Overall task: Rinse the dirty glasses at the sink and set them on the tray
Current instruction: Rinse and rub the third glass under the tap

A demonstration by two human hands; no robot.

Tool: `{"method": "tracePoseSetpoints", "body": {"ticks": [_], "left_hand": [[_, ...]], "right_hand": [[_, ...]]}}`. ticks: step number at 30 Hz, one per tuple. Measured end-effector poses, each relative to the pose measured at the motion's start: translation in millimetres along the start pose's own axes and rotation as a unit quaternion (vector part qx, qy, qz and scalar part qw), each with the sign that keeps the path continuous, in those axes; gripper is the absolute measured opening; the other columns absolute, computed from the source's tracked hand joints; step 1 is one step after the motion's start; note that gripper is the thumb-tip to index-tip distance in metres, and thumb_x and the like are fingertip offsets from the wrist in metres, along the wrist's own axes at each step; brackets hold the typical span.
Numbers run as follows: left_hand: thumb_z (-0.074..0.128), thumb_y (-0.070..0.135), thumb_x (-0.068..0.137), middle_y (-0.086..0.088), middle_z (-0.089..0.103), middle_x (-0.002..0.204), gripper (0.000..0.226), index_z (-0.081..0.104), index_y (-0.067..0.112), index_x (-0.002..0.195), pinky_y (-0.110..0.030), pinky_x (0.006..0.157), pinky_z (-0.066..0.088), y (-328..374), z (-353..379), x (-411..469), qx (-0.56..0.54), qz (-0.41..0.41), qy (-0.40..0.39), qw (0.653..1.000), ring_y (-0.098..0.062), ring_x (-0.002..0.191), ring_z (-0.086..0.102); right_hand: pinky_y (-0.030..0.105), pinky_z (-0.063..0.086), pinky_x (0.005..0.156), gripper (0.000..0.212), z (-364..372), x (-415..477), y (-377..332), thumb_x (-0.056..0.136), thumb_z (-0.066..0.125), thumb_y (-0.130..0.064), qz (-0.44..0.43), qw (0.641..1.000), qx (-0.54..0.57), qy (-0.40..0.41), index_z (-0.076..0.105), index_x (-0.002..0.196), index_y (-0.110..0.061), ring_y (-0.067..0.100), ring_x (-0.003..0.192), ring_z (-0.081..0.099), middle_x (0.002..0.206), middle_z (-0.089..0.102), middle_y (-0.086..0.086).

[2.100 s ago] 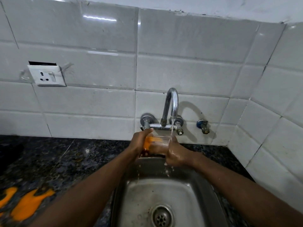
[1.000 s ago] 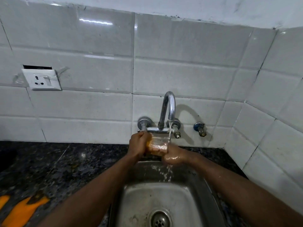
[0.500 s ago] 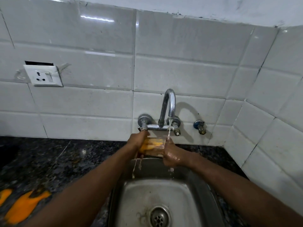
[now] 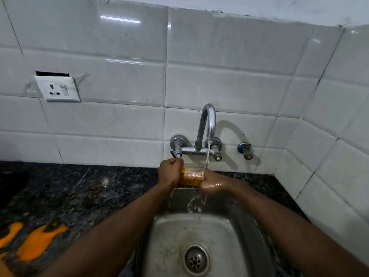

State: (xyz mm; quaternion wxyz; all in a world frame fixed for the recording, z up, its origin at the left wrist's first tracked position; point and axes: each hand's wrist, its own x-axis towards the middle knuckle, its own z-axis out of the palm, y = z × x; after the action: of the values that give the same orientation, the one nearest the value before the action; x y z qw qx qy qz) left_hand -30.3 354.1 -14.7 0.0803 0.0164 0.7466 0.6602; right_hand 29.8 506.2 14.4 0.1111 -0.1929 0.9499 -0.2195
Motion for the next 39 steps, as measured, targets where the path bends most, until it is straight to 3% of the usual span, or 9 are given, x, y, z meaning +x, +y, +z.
{"method": "tracePoseSetpoints", "body": {"ticks": [4, 8, 13, 15, 18, 24, 30, 35, 39], "left_hand": [[0.052, 0.036, 0.091, -0.015, 0.07, 0.095, 0.032, 0.064, 0.008, 0.101, -0.032, 0.055, 0.05, 2, -3, 7, 0.004, -0.114, -0.049, 0.992, -0.03, 0.074, 0.066], [0.059, 0.037, 0.088, -0.017, 0.071, 0.091, 0.027, 0.07, 0.013, 0.087, -0.046, 0.073, 0.058, 4, 0, -4, -0.01, 0.054, -0.027, 0.998, -0.034, 0.084, 0.068], [0.053, 0.032, 0.093, -0.013, 0.066, 0.083, 0.025, 0.061, 0.008, 0.09, -0.025, 0.048, 0.044, 8, -2, 4, 0.026, -0.102, -0.074, 0.992, -0.026, 0.064, 0.061], [0.056, 0.035, 0.095, -0.014, 0.07, 0.089, 0.025, 0.063, 0.011, 0.093, -0.032, 0.056, 0.05, 7, 1, 4, -0.011, -0.053, -0.073, 0.996, -0.027, 0.069, 0.065], [0.057, 0.032, 0.095, -0.014, 0.069, 0.087, 0.026, 0.068, 0.013, 0.081, -0.036, 0.064, 0.053, 3, 4, 0, 0.011, 0.023, -0.015, 1.0, -0.027, 0.074, 0.065], [0.052, 0.039, 0.09, -0.015, 0.072, 0.089, 0.036, 0.068, 0.007, 0.093, -0.042, 0.078, 0.06, -2, 10, 6, -0.066, -0.127, 0.068, 0.987, -0.031, 0.082, 0.071], [0.059, 0.025, 0.096, -0.018, 0.072, 0.097, 0.019, 0.067, 0.008, 0.098, -0.037, 0.055, 0.058, -4, 0, 1, -0.055, 0.038, -0.073, 0.995, -0.031, 0.074, 0.072], [0.045, 0.033, 0.094, -0.016, 0.069, 0.073, 0.033, 0.058, 0.002, 0.099, -0.021, 0.038, 0.039, 10, -5, 5, -0.036, -0.161, -0.104, 0.981, -0.027, 0.05, 0.062], [0.054, 0.035, 0.096, -0.016, 0.071, 0.096, 0.028, 0.064, 0.01, 0.102, -0.031, 0.056, 0.053, 8, -6, 6, -0.066, -0.035, -0.098, 0.992, -0.031, 0.074, 0.069]], "right_hand": [[0.047, -0.004, 0.119, 0.054, 14, 0, 12, 0.09, 0.056, -0.007, -0.013, 0.972, -0.232, 0.034, 0.048, 0.142, -0.021, 0.024, 0.138, 0.039, 0.144, 0.047, 0.007], [0.053, 0.043, 0.107, 0.067, 10, 0, 4, 0.074, 0.07, 0.0, 0.071, 0.985, 0.156, 0.018, 0.053, 0.135, -0.019, 0.029, 0.125, 0.054, 0.134, 0.056, 0.012], [0.042, 0.013, 0.12, 0.052, 19, -5, 4, 0.09, 0.063, -0.027, 0.06, 0.993, -0.099, 0.035, 0.049, 0.139, -0.02, 0.021, 0.134, 0.035, 0.14, 0.05, 0.007], [0.042, 0.035, 0.113, 0.061, 20, -4, 6, 0.083, 0.073, -0.034, 0.057, 0.996, 0.001, 0.066, 0.05, 0.136, -0.012, 0.019, 0.123, 0.049, 0.129, 0.055, 0.006], [0.029, 0.054, 0.086, 0.046, 7, -2, -2, 0.079, 0.058, 0.014, 0.087, 0.989, 0.095, 0.076, 0.061, 0.115, -0.014, 0.02, 0.102, 0.061, 0.105, 0.064, 0.004], [0.023, 0.056, 0.074, 0.032, 30, 3, -14, 0.072, 0.064, 0.011, 0.078, 0.923, 0.142, 0.35, 0.073, 0.094, -0.01, 0.007, 0.081, 0.069, 0.088, 0.073, -0.001], [0.03, 0.058, 0.081, 0.03, 12, -8, -9, 0.078, 0.073, 0.001, 0.071, 0.9, 0.383, 0.198, 0.071, 0.1, -0.02, 0.014, 0.095, 0.072, 0.103, 0.075, 0.004], [0.026, 0.05, 0.1, 0.051, 10, -14, -5, 0.078, 0.068, 0.009, -0.069, 0.975, 0.103, 0.183, 0.066, 0.124, -0.012, 0.002, 0.114, 0.061, 0.124, 0.068, 0.001], [0.012, 0.05, 0.084, 0.055, 11, -6, 1, 0.077, 0.055, 0.02, -0.042, 0.972, 0.136, 0.184, 0.065, 0.113, -0.02, 0.0, 0.11, 0.061, 0.117, 0.066, -0.005]]}}
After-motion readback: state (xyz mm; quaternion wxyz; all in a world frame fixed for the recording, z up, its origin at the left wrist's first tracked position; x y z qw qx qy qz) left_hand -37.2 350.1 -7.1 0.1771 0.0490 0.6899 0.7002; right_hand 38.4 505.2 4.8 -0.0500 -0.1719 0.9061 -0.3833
